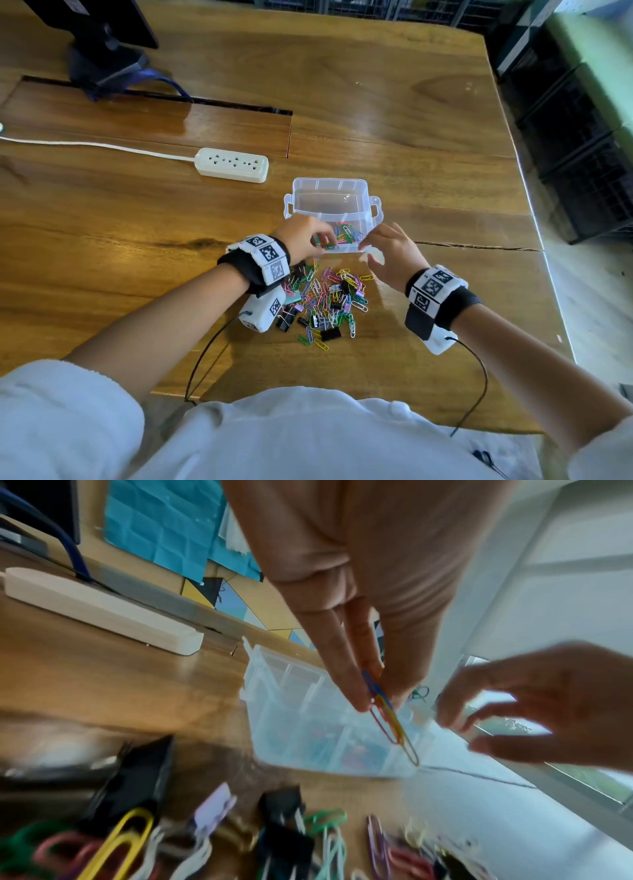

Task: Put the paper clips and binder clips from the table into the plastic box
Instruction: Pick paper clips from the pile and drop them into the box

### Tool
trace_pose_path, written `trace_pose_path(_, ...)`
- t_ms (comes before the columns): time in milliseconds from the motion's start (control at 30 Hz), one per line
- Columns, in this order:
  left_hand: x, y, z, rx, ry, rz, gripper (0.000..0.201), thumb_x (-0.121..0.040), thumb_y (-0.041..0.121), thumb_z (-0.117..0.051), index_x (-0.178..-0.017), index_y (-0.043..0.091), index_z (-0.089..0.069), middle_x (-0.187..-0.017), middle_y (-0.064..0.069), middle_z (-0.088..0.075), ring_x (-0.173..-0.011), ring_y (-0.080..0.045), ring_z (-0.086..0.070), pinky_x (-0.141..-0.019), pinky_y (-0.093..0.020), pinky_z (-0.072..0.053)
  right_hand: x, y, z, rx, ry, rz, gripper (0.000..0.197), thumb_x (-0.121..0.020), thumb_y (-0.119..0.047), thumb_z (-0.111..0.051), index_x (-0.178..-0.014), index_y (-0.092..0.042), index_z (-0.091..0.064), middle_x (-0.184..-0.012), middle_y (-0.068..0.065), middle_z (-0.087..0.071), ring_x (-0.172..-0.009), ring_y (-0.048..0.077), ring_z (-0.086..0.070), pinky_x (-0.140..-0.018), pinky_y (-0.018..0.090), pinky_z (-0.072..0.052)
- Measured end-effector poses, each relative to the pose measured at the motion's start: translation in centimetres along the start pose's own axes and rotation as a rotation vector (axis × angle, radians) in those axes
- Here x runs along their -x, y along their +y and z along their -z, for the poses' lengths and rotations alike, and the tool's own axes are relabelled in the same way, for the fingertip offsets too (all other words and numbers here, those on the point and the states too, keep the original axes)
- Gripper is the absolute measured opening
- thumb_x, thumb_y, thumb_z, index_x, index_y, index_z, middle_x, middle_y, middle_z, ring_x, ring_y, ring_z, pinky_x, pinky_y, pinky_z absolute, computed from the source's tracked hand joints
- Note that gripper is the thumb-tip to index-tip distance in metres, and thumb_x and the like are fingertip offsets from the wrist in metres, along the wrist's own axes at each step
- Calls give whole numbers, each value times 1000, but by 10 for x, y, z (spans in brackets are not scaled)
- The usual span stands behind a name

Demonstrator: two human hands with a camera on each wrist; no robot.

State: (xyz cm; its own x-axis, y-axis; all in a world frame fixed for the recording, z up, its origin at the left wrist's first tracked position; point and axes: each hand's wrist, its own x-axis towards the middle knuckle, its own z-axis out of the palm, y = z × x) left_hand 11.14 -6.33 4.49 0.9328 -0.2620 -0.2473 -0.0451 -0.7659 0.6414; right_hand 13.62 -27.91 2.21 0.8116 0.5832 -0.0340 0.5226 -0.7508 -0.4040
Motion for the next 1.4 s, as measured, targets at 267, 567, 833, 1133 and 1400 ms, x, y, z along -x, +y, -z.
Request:
trace_pose_path(267,-30,3,12,-84,133,45,24,-84,4,-62,-104,15,-70,-102,-4,-71,-85,-19,-63,-78,-24,-44,33,5,-19,-45,-309,-231,66,-68,-45,-74,-125,-22,-50,-121,1,-48,-116,18,-41,-102,35,-38)
trace_pose_path(567,-35,-6,-8,-62,103,160,35,-92,-2,-45,-113,13,-68,-114,-8,-69,-105,-23,-64,-78,-19,-41,43,4,-37,-130,-284,-317,66,-60,-40,-82,-115,-17,-55,-108,-1,-46,-103,16,-43,-92,29,-40)
trace_pose_path(833,-16,-14,-11,-149,4,34,28,-87,12,-57,-114,16,-65,-113,-6,-63,-103,-21,-58,-84,-25,-43,42,10,-34,-202,-236,-327,31,-68,-24,-80,-94,-13,-67,-89,-3,-54,-75,12,-49,-65,11,-35)
trace_pose_path(1133,-5,-26,-12,-324,7,-9,29,-87,1,-56,-114,12,-60,-108,-10,-55,-110,-26,-49,-91,-39,-46,42,7,-34,-148,-261,-289,14,-76,-19,-72,-88,-12,-69,-83,-2,-55,-69,13,-48,-70,21,-38)
trace_pose_path(1400,27,-9,-37,-356,-208,-88,29,-84,26,-65,-108,14,-55,-106,-5,-53,-95,-18,-51,-80,-28,-43,46,1,-34,-63,-309,-231,13,-85,-18,-61,-95,-11,-64,-89,-5,-49,-74,11,-48,-71,20,-37)
